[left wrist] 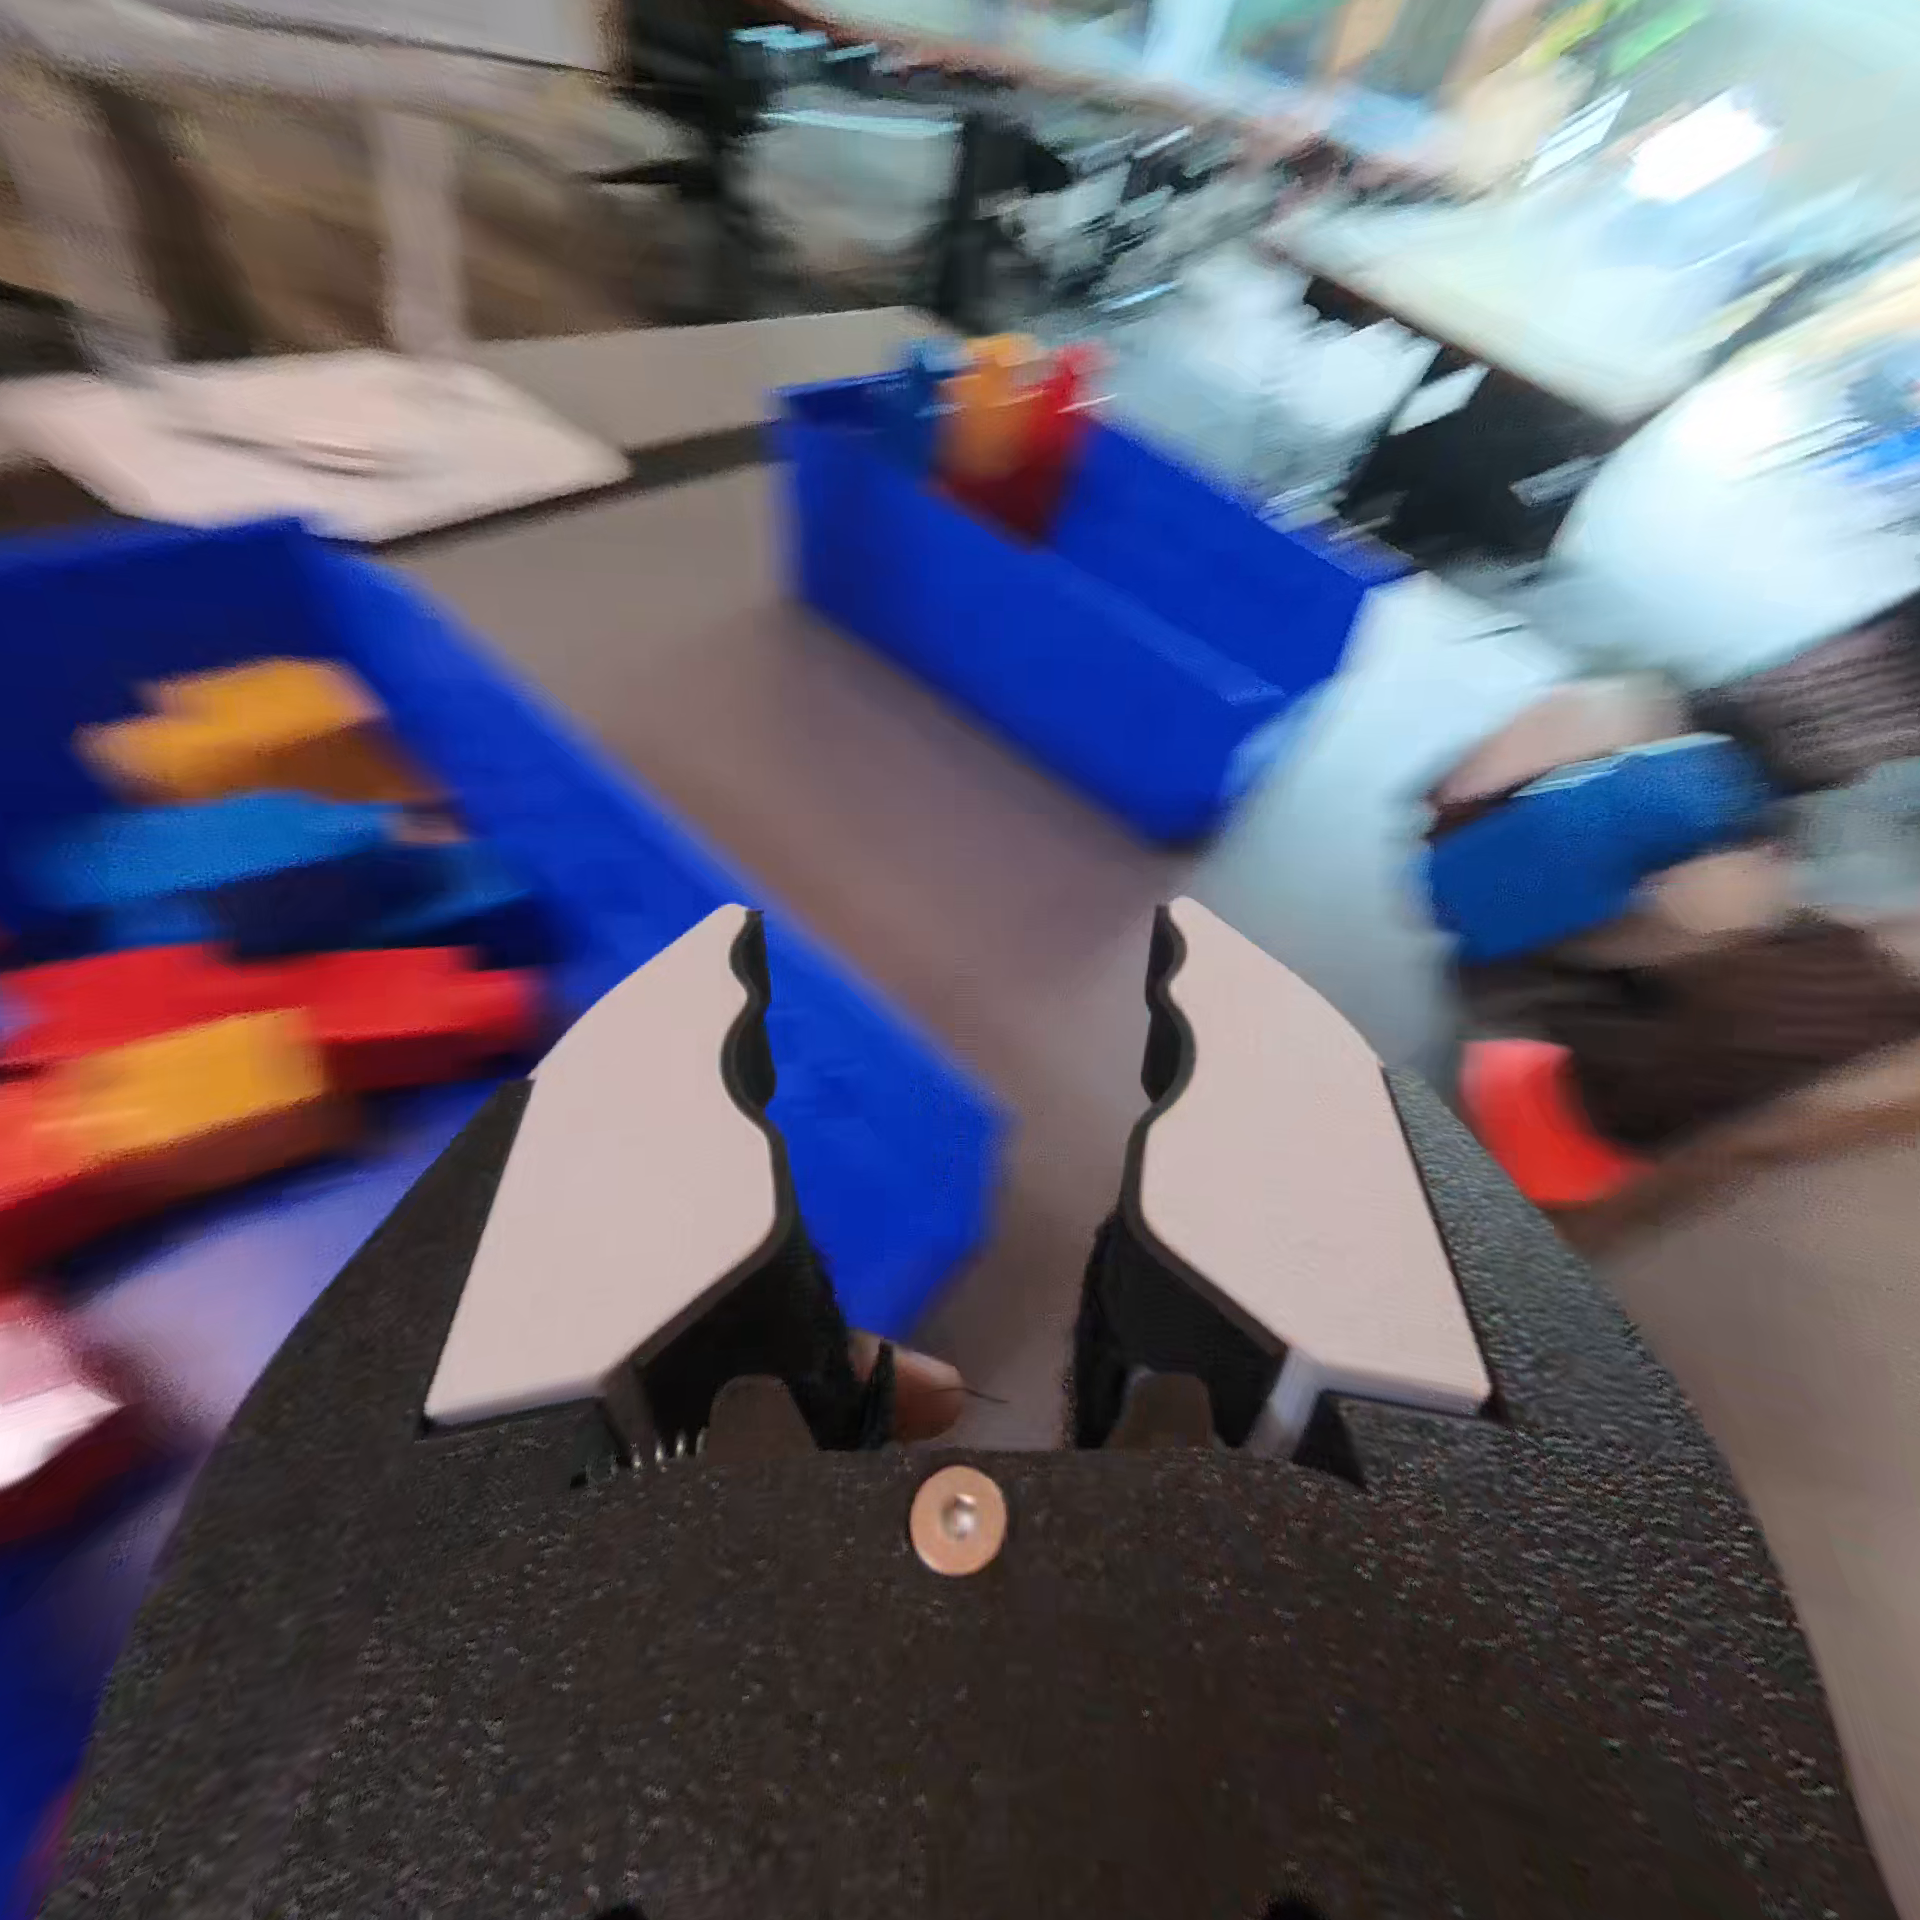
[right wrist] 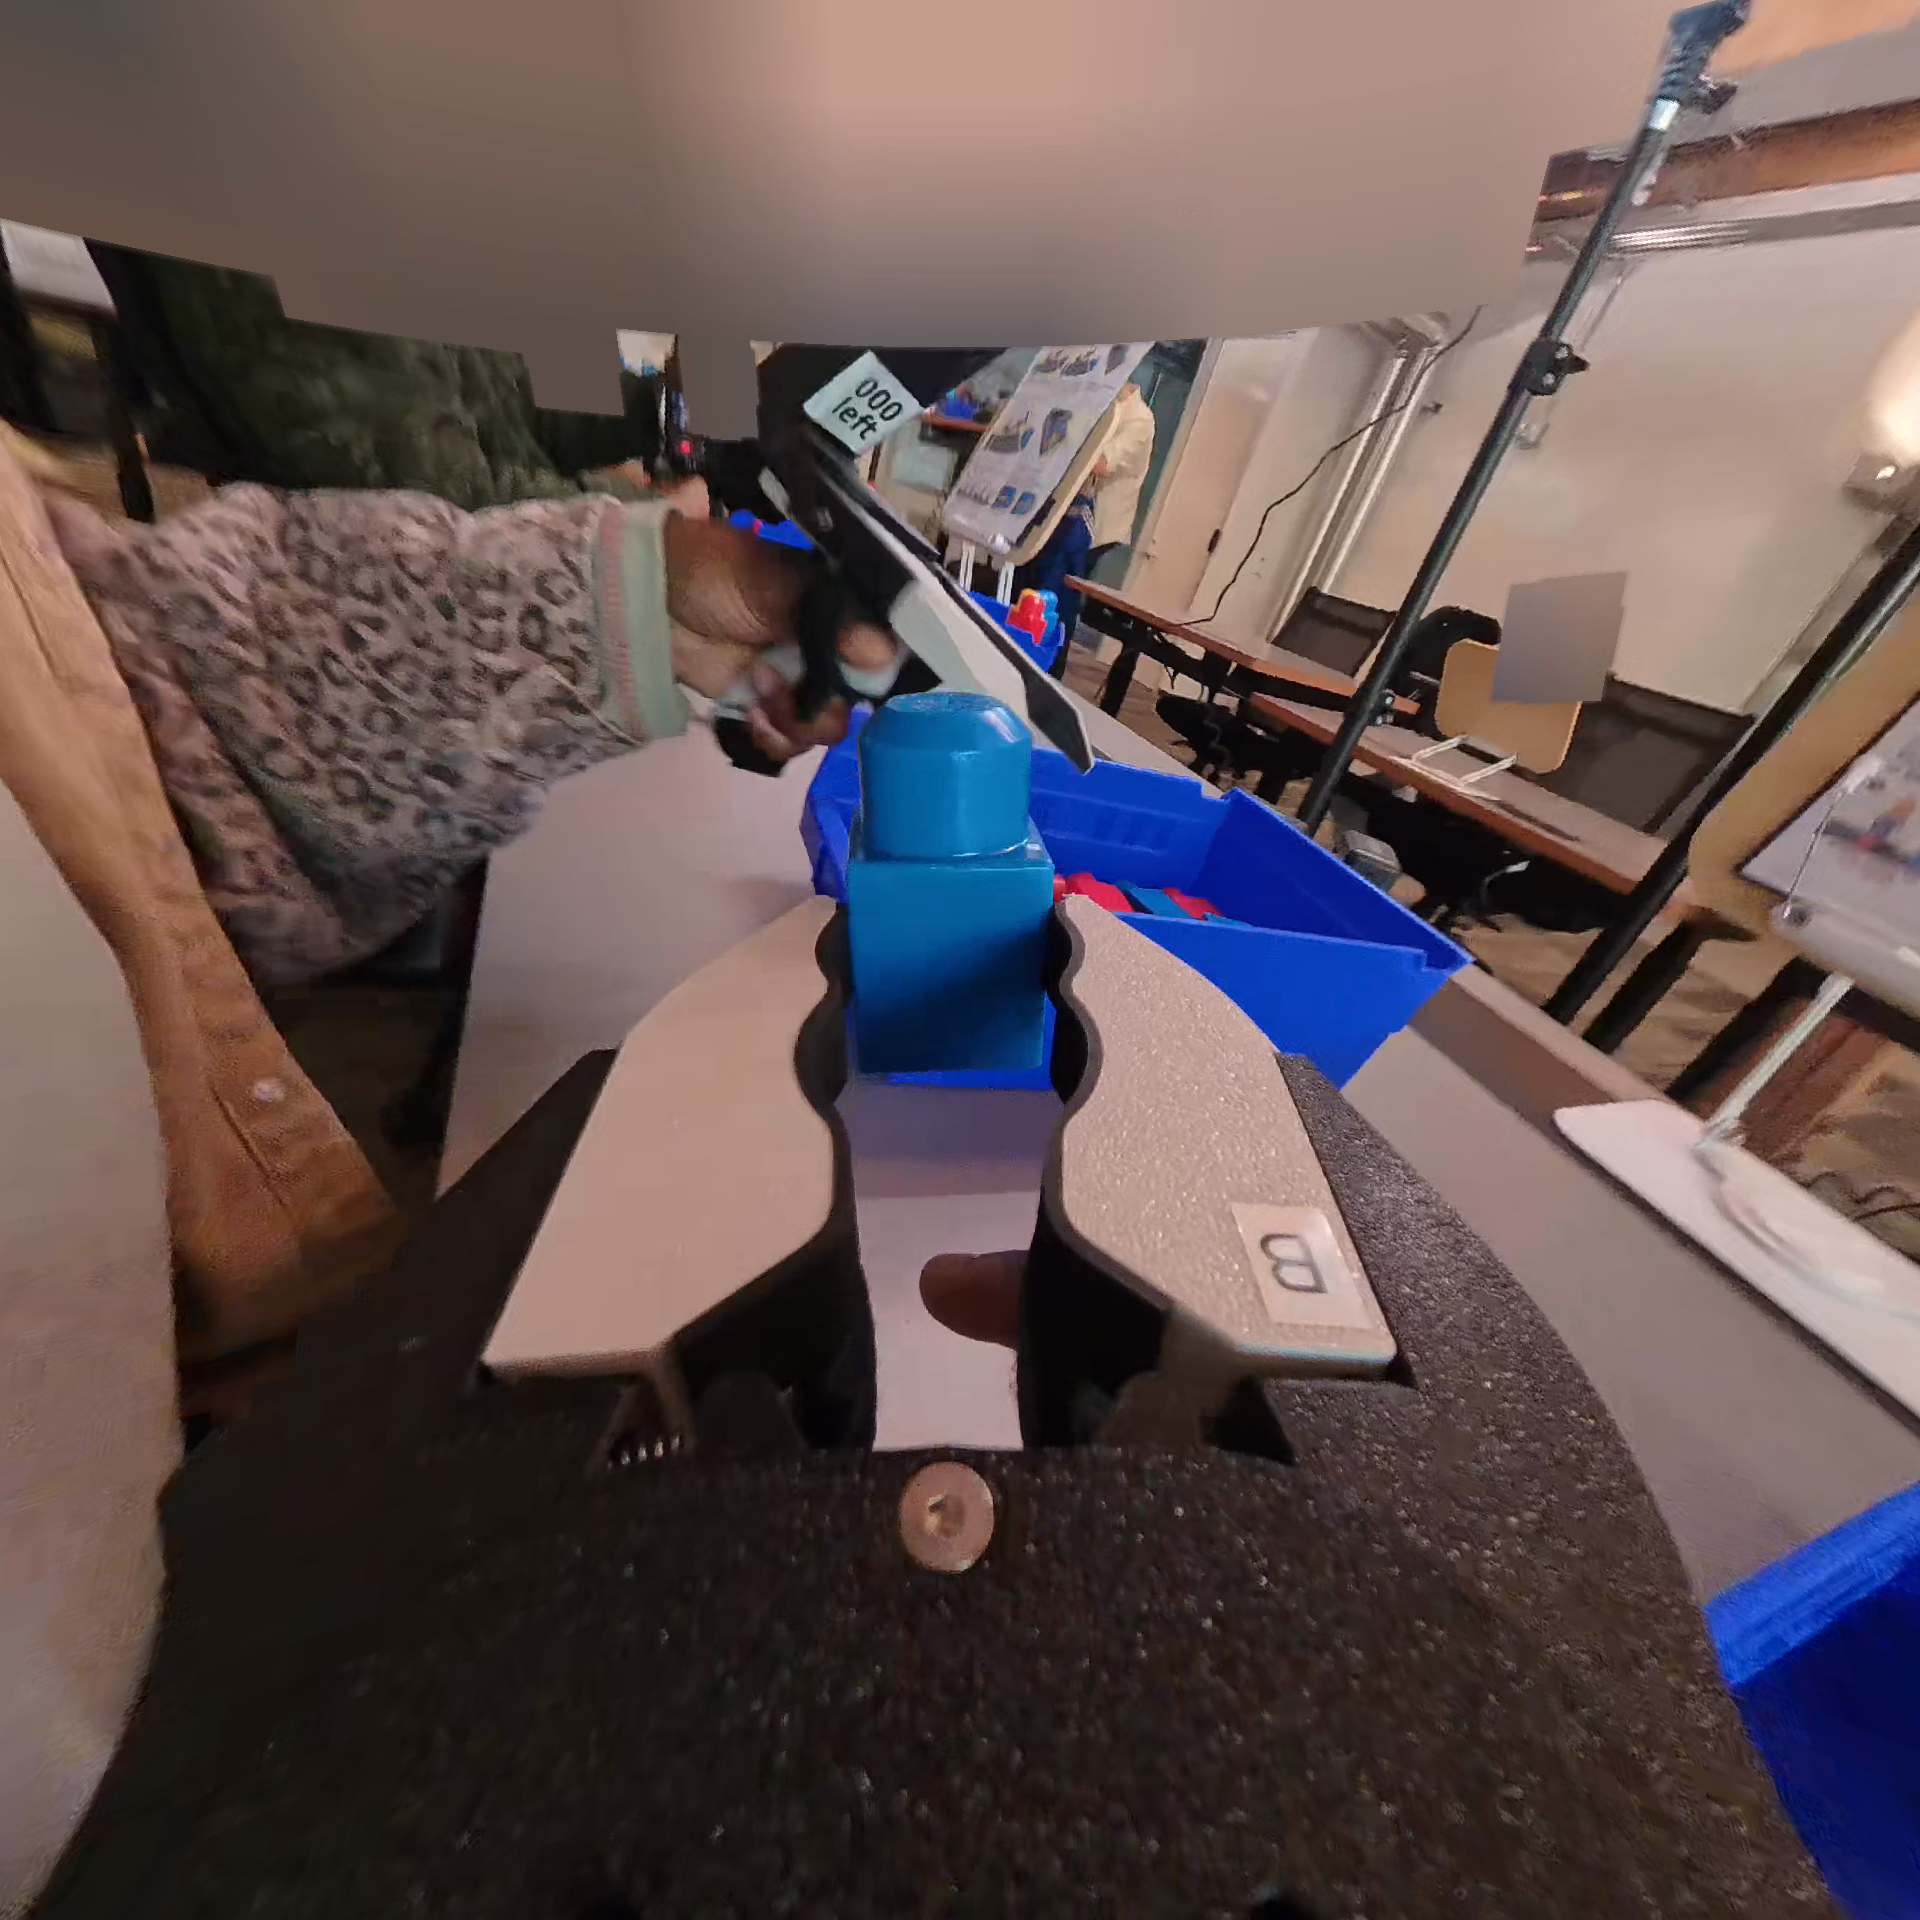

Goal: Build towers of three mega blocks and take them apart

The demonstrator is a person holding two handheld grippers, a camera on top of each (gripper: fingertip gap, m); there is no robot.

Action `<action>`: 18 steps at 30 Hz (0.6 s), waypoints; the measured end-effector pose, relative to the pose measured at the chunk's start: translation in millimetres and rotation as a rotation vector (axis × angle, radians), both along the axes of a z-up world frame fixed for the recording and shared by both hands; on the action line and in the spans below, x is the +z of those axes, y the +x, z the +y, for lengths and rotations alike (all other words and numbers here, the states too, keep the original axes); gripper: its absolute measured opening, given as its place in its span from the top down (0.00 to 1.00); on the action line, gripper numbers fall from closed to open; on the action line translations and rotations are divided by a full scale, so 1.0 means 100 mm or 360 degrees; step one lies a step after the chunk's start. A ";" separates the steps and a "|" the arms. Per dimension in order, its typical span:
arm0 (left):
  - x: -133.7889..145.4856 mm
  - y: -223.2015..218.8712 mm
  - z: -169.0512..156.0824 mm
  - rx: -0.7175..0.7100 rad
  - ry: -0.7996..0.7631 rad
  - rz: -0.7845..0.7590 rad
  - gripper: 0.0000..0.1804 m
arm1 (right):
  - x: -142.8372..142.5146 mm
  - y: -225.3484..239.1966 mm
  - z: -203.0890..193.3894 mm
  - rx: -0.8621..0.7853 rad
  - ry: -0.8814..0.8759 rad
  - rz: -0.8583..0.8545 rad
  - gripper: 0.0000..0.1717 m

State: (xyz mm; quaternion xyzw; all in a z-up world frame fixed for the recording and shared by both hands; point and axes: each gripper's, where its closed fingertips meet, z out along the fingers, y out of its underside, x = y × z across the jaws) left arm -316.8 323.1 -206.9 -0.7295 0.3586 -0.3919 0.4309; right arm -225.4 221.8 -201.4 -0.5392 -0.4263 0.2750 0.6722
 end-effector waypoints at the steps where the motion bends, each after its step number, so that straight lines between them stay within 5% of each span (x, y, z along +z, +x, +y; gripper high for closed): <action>1: -0.06 -0.16 0.24 0.0152 0.0153 0.0193 0.60 | 0.01 0.04 0.00 0.0007 -0.0029 0.0053 0.79; 3: -0.23 -0.37 0.58 0.0251 0.0316 0.0539 0.60 | 0.01 0.11 0.00 0.0008 -0.0064 0.0105 0.79; 6: -0.63 -0.41 0.85 0.0101 0.0234 0.0907 0.61 | 0.00 0.13 0.00 0.0005 -0.0057 0.0083 0.79; 13: -1.03 -0.45 1.28 -0.0596 0.0921 0.1812 0.64 | 0.04 0.15 -0.06 0.0048 -0.0055 0.0103 0.79; 18: -1.16 -0.31 1.34 -0.0959 0.0910 0.1938 0.65 | 0.07 0.21 -0.02 0.0016 -0.0064 0.0140 0.79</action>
